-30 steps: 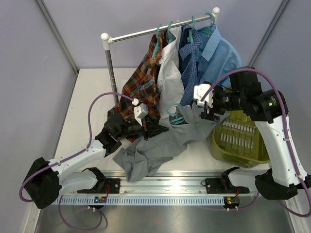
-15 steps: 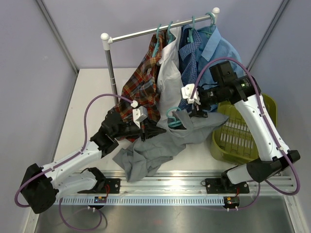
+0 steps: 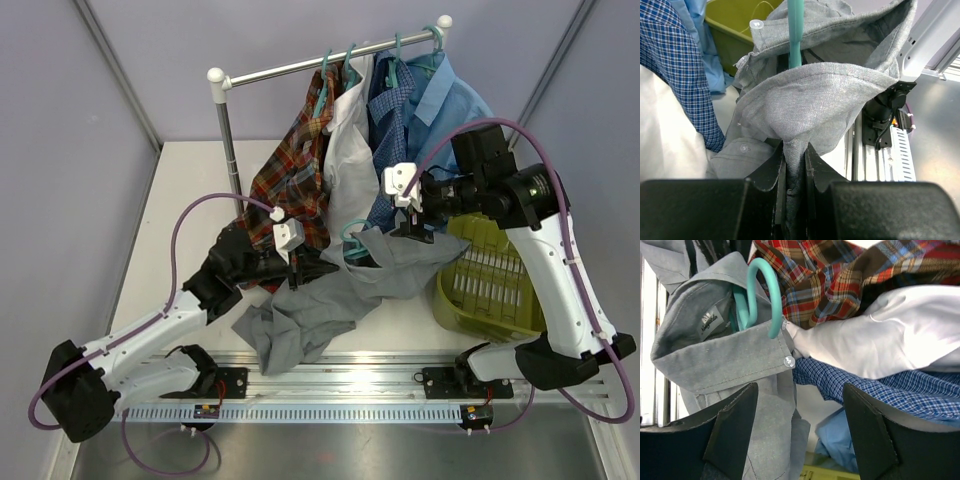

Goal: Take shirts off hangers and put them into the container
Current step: Pass the hanger from the left arm to the right

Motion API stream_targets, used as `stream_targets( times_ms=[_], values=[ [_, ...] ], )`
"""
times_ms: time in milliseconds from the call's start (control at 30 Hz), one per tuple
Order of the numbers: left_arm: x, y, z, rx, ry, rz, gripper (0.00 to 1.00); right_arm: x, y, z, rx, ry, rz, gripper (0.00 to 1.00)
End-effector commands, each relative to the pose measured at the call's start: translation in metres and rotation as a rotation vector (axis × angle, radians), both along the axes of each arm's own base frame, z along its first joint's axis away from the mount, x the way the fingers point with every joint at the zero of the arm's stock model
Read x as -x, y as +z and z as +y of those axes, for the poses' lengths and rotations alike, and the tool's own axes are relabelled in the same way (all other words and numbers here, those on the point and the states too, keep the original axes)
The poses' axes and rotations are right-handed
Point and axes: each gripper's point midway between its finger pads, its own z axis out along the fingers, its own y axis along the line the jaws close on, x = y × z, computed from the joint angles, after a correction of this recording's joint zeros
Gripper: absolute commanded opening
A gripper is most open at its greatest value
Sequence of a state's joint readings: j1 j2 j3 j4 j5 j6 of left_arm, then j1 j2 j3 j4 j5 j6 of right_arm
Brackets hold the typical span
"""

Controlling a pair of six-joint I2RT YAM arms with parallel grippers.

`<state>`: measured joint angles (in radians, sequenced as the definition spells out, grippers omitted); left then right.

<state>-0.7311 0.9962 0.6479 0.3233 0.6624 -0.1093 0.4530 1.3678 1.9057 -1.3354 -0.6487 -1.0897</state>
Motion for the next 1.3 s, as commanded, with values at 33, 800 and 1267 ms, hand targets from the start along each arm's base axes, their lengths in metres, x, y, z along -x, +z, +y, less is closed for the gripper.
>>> stream_targets(
  times_ms=[33, 800, 1267],
  values=[
    [-0.004, 0.047, 0.005, 0.069, 0.028, -0.144, 0.00, 0.062, -0.034, -0.018, 0.103, 0.087, 0.253, 0.76],
    [-0.001, 0.093, 0.011, 0.142, 0.049, -0.220, 0.00, 0.072, -0.089, 0.009, 0.155, 0.133, 0.420, 0.63],
    [-0.007, 0.094, 0.014, 0.173, 0.104, -0.170, 0.00, 0.066, -0.070, 0.016, 0.099, 0.108, 0.383, 0.00]
  ],
)
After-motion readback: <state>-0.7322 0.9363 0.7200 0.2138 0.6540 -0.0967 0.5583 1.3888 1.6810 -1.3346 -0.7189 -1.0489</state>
